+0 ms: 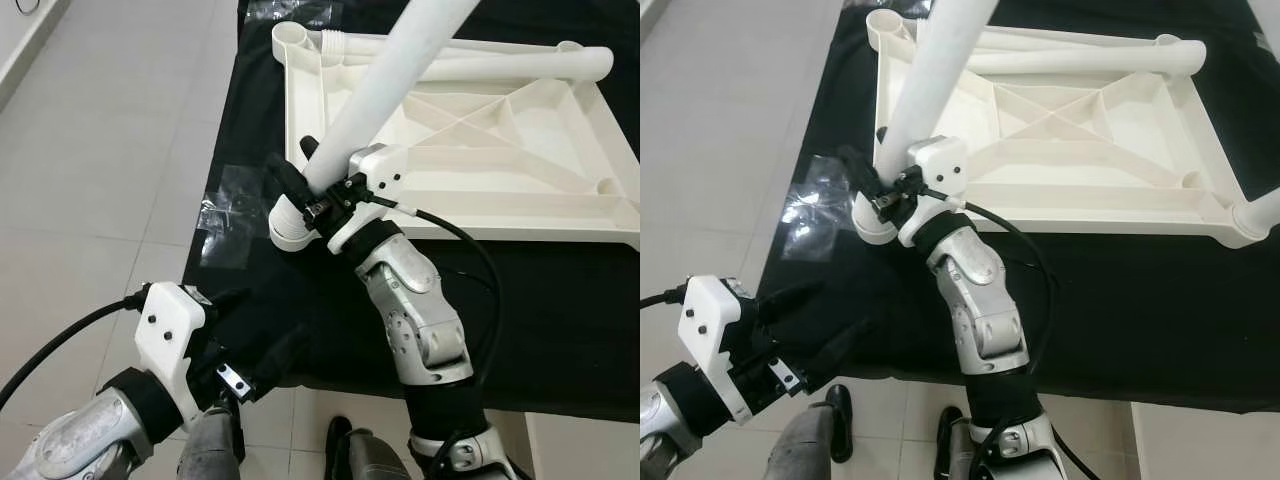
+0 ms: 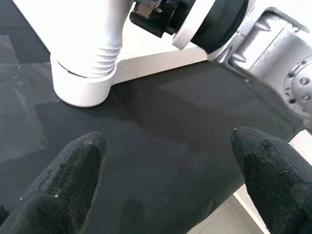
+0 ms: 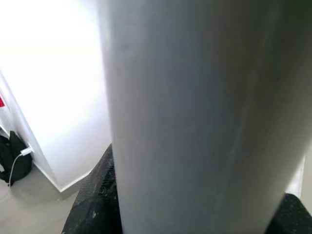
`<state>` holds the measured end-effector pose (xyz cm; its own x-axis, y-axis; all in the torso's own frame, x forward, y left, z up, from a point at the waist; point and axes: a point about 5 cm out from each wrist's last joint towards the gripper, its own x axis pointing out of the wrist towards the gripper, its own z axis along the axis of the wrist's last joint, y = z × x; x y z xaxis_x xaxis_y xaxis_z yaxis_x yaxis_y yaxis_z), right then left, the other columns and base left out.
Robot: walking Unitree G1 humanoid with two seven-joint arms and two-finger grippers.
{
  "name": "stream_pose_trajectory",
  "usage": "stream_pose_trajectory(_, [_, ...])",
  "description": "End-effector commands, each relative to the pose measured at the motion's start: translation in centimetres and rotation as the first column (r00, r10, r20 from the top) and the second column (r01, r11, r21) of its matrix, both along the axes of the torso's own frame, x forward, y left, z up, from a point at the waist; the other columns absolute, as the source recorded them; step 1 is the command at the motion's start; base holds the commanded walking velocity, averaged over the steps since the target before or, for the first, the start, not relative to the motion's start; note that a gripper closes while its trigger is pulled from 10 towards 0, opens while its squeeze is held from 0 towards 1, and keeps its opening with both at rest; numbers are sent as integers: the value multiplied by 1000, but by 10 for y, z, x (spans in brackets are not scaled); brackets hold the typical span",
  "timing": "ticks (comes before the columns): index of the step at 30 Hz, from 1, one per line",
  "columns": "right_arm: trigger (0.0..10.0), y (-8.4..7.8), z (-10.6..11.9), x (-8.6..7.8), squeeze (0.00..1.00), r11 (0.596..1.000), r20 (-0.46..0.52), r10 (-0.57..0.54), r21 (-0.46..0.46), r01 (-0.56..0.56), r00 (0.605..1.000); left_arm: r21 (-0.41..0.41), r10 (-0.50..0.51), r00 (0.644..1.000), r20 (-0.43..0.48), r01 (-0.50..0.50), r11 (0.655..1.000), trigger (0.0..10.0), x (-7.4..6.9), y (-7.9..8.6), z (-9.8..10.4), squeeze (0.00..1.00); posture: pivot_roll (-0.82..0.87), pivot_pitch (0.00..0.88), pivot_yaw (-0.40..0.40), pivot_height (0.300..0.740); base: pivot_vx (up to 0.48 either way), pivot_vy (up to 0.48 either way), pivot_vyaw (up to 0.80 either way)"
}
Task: Building children table
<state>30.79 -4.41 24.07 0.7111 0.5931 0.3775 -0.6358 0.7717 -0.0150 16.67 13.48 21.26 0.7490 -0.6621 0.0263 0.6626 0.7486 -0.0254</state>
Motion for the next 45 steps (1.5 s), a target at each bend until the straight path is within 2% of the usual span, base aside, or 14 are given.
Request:
stream_pose_trajectory(1, [10000,-6,-55,5,0,993,-232,-117,-45,109,966,11,-18,1000,-19,18,1000,10000,-2,0,-4,0,142,375,-86,740,0,0,0])
stream_pose_trajectory(9, [10000,3,-43,0,0,988,-124,-35,-150,17,992,14,-10,1000,-12,10,1000,10000,2,1,-5,0,149,366,-87,740,0,0,0])
stream_pose_trajectory(12, [10000,16,-31,-14,0,922,1,224,-324,-212,975,13,-8,1000,-7,8,1000,10000,3,1,-4,0,144,367,-86,740,0,0,0])
stream_pose_trajectory(17, [10000,15,-27,-16,0,869,0,323,-396,-297,946,11,-10,1000,-6,10,1000,10000,3,1,-3,0,141,368,-87,740,0,0,0])
stream_pose_trajectory(18, [10000,14,-26,-13,0,824,-27,382,-443,-354,924,9,-11,1000,-4,11,1000,10000,3,1,-3,0,138,370,-92,740,0,0,0])
stream_pose_trajectory(19, [10000,14,-26,-13,0,824,-27,382,-443,-354,924,9,-11,1000,-4,11,1000,10000,3,1,-3,0,138,370,-92,740,0,0,0])
stream_pose_trajectory(20, [10000,13,-24,-11,0,779,-59,438,-473,-412,897,7,-12,1000,-1,12,1000,10000,3,0,-2,0,138,372,-97,740,0,0,0])
stream_pose_trajectory(23, [10000,13,-23,-10,0,744,-79,479,-492,-452,874,5,-13,1000,1,13,1000,10000,3,0,-2,0,138,372,-97,740,0,0,0])
stream_pose_trajectory(24, [10000,13,-21,-8,0,705,-116,516,-505,-498,849,3,-12,1000,3,12,1000,10000,3,-1,-2,0,140,376,-101,740,0,0,0])
stream_pose_trajectory(26, [10000,13,-21,-8,0,705,-116,516,-505,-498,849,3,-12,1000,3,12,1000,10000,3,-1,-2,0,140,376,-101,740,0,0,0])
stream_pose_trajectory(29, [10000,11,-23,2,0,578,-238,579,-554,-599,780,-2,-12,1000,8,12,1000,10000,2,-2,-1,0,141,382,-105,740,0,0,0])
stream_pose_trajectory(32, [10000,9,-24,7,0,543,-265,582,-577,-610,769,-4,-13,1000,8,13,1000,10000,2,-3,0,0,143,383,-105,740,0,0,0])
stream_pose_trajectory(40, [10000,7,-21,18,0,508,-313,602,-559,-655,734,-5,-13,1000,6,13,1000,10000,1,-2,0,0,148,389,-104,740,0,0,0])
stream_pose_trajectory(45, [10000,6,-24,29,0,618,-337,549,-453,-643,765,-4,-13,1000,4,13,1000,10000,1,-2,0,0,149,390,-102,740,0,0,0])
